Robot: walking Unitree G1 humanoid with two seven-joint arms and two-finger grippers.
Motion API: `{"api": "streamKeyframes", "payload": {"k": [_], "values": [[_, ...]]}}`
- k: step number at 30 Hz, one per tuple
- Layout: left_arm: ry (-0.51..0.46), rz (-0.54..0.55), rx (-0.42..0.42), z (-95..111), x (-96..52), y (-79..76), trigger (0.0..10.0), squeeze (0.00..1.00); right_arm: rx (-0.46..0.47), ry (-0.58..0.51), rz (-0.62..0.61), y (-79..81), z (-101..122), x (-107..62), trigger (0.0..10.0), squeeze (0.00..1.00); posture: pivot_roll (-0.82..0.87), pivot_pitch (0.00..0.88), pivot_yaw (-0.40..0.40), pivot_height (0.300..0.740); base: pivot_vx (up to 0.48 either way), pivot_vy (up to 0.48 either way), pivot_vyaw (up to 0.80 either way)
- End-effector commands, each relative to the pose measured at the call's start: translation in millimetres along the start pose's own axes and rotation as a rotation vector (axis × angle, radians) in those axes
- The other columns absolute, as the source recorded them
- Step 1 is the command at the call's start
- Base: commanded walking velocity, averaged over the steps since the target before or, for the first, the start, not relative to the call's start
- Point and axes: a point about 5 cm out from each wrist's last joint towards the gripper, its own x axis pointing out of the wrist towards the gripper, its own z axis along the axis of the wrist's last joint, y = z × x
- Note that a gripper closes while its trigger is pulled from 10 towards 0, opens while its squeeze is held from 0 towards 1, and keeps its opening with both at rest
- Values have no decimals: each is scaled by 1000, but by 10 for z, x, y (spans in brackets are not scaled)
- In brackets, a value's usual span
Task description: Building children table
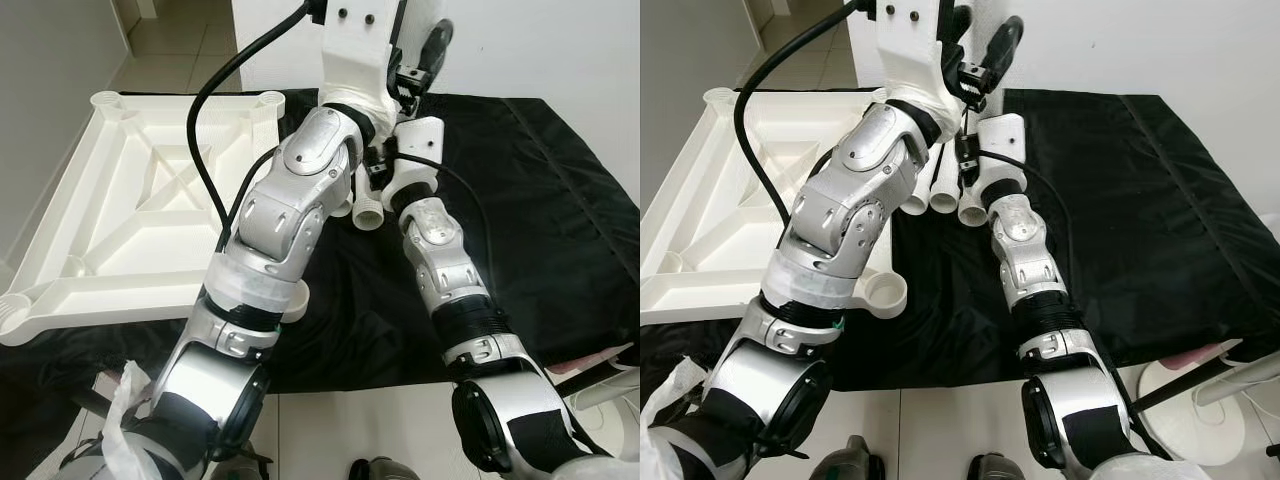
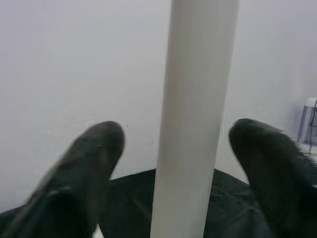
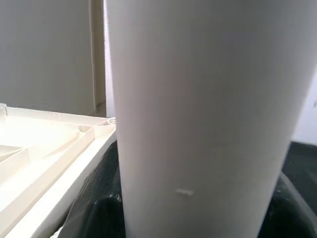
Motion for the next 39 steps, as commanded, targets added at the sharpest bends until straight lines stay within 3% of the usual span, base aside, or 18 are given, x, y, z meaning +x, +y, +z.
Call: {"api": "streamKeyframes", "payload": {"k": [1, 2, 3, 10, 11, 13, 17, 19, 22, 23, 27, 30, 35, 39], "values": [[11, -135, 9, -19, -56, -84, 10000, 75, 38, 18, -34, -54, -36, -24, 10000, 0, 49, 0, -20, 740, 0, 0, 0], [11, -135, 9, -19, -56, -84, 10000, 75, 38, 18, -34, -54, -36, -24, 10000, 0, 49, 0, -20, 740, 0, 0, 0], [10, -161, 0, -21, -100, -88, 10000, 0, 58, 21, -53, -88, -37, -26, 10000, 0, 47, 0, -21, 740, 0, 0, 0], [37, -200, 15, -81, -243, -57, 10000, 0, 86, 18, -92, -176, -34, -45, 10000, 0, 46, 0, -22, 740, 0, 0, 0], [94, -219, 55, -222, -421, -24, 10000, 0, 92, 17, -111, -260, -44, -109, 10000, 0, 42, 2, -25, 740, 0, 0, 0], [94, -219, 55, -222, -421, -24, 10000, 0, 92, 17, -111, -260, -44, -109, 10000, 0, 42, 2, -25, 740, 0, 0, 0], [180, -207, 112, -419, -636, 65, 10000, 0, 77, 12, -129, -371, -59, -213, 10000, 0, 35, 12, -21, 740, 0, 0, 0], [180, -207, 112, -419, -636, 65, 10000, 0, 77, 12, -129, -371, -59, -213, 10000, 0, 35, 12, -21, 740, 0, 0, 0], [324, -281, 156, -637, -977, 175, 10000, 0, 37, 36, -164, -563, -128, -382, 10000, 0, 29, 20, -18, 740, 0, 0, 0], [324, -281, 156, -637, -977, 175, 10000, 0, 37, 36, -164, -563, -128, -382, 10000, 0, 29, 20, -18, 740, 0, 0, 0], [467, -389, 157, -781, -1294, 205, 10000, 0, -16, 51, -178, -684, -166, -508, 10000, 0, 23, 20, -7, 740, 0, 0, 0], [484, -402, 150, -793, -1332, 210, 10000, 0, -23, 49, -178, -697, -165, -521, 10000, 0, 23, 20, -7, 740, 0, 0, 0], [560, -525, 139, -808, -1653, 238, 10000, 0, -18, 42, -193, -744, -131, -582, 10000, 0, 20, 22, 3, 740, 0, 0, 0], [581, -526, 134, -813, -1716, 287, 10000, 0, -20, 42, -192, -746, -124, -593, 10000, 0, 19, 21, 5, 740, 0, 0, 0]]}}
